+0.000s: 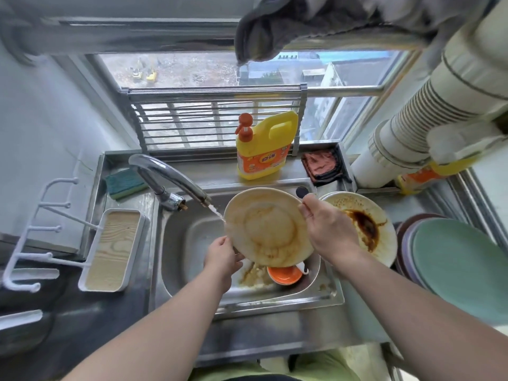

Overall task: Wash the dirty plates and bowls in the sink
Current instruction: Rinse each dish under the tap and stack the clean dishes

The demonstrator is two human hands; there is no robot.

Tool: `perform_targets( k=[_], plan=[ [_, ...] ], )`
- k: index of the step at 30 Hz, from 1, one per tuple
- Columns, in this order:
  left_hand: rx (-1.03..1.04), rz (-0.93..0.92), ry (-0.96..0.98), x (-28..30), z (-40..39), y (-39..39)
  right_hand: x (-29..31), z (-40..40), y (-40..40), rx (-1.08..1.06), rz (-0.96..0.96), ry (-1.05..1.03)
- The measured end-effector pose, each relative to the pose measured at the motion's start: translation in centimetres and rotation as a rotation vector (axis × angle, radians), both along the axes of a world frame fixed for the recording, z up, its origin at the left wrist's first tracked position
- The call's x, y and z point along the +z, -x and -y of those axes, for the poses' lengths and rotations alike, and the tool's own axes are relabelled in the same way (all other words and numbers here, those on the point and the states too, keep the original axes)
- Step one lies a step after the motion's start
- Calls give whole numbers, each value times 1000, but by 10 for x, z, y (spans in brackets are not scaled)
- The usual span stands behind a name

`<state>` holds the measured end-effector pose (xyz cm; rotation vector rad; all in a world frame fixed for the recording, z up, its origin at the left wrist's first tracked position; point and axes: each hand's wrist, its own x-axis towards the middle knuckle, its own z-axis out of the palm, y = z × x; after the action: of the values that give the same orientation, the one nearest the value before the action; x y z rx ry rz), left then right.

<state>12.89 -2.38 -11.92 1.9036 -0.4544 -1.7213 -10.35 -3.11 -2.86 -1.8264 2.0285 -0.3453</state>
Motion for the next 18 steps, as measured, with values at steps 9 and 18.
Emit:
perform_targets(
  k=[9, 18],
  plan=[
    [-89, 63, 31, 3, -4, -16, -18, -14, 5, -268, 105, -191],
    [-241, 365, 212, 40, 9, -75, -93, -30, -45, -487, 386, -519]
  ],
)
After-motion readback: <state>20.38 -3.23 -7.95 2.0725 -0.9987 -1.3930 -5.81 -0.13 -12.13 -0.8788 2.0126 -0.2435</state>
